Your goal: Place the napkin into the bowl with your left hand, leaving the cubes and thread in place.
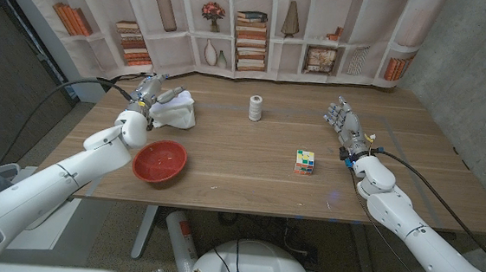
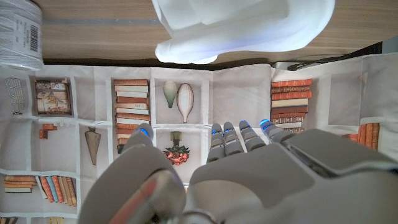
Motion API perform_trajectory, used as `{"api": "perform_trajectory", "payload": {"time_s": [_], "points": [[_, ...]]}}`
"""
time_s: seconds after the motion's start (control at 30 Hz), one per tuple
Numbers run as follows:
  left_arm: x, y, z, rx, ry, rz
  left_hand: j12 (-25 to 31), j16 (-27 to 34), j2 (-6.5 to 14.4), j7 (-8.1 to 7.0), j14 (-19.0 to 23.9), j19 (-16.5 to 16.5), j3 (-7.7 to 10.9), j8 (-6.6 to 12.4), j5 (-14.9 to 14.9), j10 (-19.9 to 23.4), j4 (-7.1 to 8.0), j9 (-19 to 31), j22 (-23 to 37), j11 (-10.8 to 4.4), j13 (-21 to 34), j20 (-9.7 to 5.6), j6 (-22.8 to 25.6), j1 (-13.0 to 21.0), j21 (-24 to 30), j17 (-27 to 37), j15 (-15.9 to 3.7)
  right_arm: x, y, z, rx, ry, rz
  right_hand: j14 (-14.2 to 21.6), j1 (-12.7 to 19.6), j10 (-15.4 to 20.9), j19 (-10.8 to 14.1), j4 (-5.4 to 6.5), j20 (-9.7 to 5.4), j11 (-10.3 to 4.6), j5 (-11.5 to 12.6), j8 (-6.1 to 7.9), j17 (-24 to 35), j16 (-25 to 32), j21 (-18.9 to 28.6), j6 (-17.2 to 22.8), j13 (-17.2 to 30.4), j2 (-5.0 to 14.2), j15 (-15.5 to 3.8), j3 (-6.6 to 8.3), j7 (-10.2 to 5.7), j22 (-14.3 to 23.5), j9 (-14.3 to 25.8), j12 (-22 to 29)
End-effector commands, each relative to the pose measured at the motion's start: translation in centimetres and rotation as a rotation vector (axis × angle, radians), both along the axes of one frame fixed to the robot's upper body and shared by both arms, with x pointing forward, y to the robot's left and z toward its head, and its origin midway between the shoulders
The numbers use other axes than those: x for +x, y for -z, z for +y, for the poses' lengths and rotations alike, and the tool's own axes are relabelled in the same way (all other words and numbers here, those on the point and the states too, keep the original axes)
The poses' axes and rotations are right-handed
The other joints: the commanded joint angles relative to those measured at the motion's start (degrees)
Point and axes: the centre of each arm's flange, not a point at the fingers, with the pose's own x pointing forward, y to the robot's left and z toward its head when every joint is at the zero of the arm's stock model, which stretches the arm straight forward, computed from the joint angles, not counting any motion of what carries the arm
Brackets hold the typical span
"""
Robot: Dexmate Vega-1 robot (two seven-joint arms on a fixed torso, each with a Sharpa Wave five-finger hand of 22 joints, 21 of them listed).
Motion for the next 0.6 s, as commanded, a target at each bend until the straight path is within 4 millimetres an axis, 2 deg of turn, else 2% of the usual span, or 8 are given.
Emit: {"api": "perform_trajectory", "payload": {"time_s": [0.03, 0.13, 0.23, 0.43, 0.47, 0.6], "points": [[0.27, -0.06, -0.39, -0.001, -0.033, 0.035, -0.2, -0.3, -0.2, -0.06, -0.7, 0.2, 0.03, -0.32, 0.4, -0.8, -0.90, 0.2, 0.2, 0.23, 0.1, 1.52, -0.8, 1.3, 0.2, 0.3, 0.49, 0.03, 0.16, -0.14, 0.008, 0.000, 0.001, 0.4, 0.0, 0.4, 0.5, 0.09, 0.14, 0.19, -0.3, 0.13, 0.3, 0.0, -0.2, 0.6, 0.1, 0.44, 0.14, -0.06, 0.17, 0.1, 0.2, 0.2], [0.31, 0.03, -0.43, -0.002, -0.047, 0.048, -0.3, -0.2, -0.5, -0.31, -0.7, 0.3, -0.09, -0.44, 0.4, -1.2, -1.43, 0.2, 0.2, 0.58, 0.1, 2.43, -1.4, 2.1, 0.2, 0.3, 0.89, 0.08, 0.29, -0.16, 0.003, -0.002, 0.001, 0.5, -0.1, 0.4, 0.3, 0.09, 0.20, 0.18, -0.3, 0.14, 0.3, 0.1, -0.4, 0.6, 0.1, 0.44, -0.11, -0.09, 0.13, 0.1, 0.2, 0.2], [0.36, 0.14, -0.43, 0.000, -0.053, 0.057, -0.4, -0.2, -0.8, -0.51, -0.8, 0.4, -0.17, -0.52, 0.4, -1.8, -1.84, 0.2, 0.2, 1.25, 0.1, 2.60, -1.8, 2.7, 0.2, 0.3, 1.33, 0.09, 0.33, -0.16, 0.006, -0.003, 0.002, 0.6, 0.0, 0.4, 0.3, 0.07, 0.28, 0.09, -0.3, 0.16, 0.3, 0.1, -0.5, 0.7, 0.1, 0.44, -0.17, -0.12, 0.09, 0.1, 0.2, 0.1], [0.37, 0.24, -0.45, -0.006, -0.060, 0.070, -0.4, -0.3, -1.5, -0.62, -1.3, 1.2, -0.37, -0.56, 0.4, -2.5, -2.84, 0.3, 0.2, 1.98, 0.1, 4.82, -2.5, 4.2, 0.4, 0.4, 1.88, 0.07, 0.20, -0.14, 0.003, -0.006, -0.004, 0.7, 0.0, 0.5, 0.3, 0.06, 0.30, 0.14, -0.3, 0.16, 0.3, 0.1, -0.6, 0.7, 0.1, 0.47, -0.26, -0.16, 0.04, 0.1, 0.2, 0.2], [0.35, 0.23, -0.46, -0.007, -0.061, 0.073, -0.4, -0.3, -1.7, -0.64, -1.3, 1.7, -0.43, -0.56, 0.5, -2.6, -3.13, 0.3, 0.2, 2.19, 0.1, 5.41, -2.7, 4.7, 0.5, 0.4, 2.04, 0.06, 0.17, -0.13, 0.010, -0.006, -0.003, 0.7, 0.0, 0.6, 0.3, 0.05, 0.29, 0.10, -0.3, 0.15, 0.3, 0.1, -0.6, 0.7, 0.1, 0.47, -0.26, -0.16, 0.03, 0.1, 0.2, 0.2], [0.26, 0.12, -0.53, -0.007, -0.062, 0.075, -0.2, -0.1, -2.4, -1.10, -1.4, 4.3, -0.80, -0.39, 0.6, -3.1, -4.51, 0.3, 0.2, 2.47, 0.2, 11.10, -3.1, 7.0, 1.1, 0.4, 2.05, 0.06, 0.15, -0.09, 0.004, -0.009, -0.007, 0.8, 0.0, 0.6, 0.3, 0.04, 0.30, 0.11, -0.3, 0.15, 0.3, 0.1, -0.7, 0.7, 0.1, 0.48, -0.29, -0.20, 0.08, 0.1, 0.2, 0.2]]}}
